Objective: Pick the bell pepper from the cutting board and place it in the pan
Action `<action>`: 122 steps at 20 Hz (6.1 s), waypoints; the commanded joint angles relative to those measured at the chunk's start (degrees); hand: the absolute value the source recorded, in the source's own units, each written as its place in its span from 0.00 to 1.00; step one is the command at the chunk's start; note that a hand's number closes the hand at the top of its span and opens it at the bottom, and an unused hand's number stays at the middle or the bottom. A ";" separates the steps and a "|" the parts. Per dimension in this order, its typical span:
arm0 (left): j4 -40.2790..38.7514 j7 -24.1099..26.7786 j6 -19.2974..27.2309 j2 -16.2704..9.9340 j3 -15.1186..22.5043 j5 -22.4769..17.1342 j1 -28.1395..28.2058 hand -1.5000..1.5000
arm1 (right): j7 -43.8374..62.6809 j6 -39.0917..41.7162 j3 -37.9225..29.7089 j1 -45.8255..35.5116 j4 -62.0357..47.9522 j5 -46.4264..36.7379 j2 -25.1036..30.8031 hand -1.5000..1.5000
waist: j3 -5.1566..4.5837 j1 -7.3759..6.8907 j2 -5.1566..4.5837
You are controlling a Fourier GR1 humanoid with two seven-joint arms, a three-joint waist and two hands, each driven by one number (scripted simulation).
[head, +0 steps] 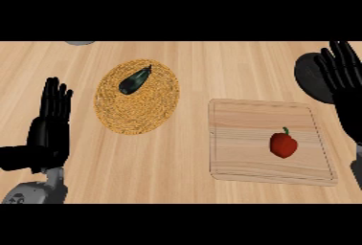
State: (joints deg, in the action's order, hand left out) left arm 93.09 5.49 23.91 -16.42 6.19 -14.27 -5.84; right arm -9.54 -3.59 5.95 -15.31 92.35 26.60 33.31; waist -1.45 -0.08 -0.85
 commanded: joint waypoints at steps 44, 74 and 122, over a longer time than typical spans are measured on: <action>-13.03 -9.72 -13.75 -3.43 -3.99 3.31 -11.69 0.50 | 42.98 7.51 -1.01 8.66 22.99 -22.46 21.78 0.00 | 1.42 -0.28 0.73; -5.89 -11.57 -15.59 2.30 -7.04 10.41 -6.39 0.50 | 41.93 25.84 -0.20 3.97 2.84 -44.16 1.70 0.00 | 1.45 -0.11 0.87; -9.39 -9.23 -22.00 5.48 -12.72 13.47 -7.07 0.50 | 30.31 33.81 2.37 -2.12 -18.47 -73.88 -14.38 1.00 | 1.44 0.04 0.86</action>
State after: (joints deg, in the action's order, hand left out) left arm 85.04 -4.22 3.26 -10.60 -5.64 -0.27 -12.03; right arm 20.22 28.73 7.86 -17.24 73.05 -45.86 20.92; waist -0.19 -0.07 0.15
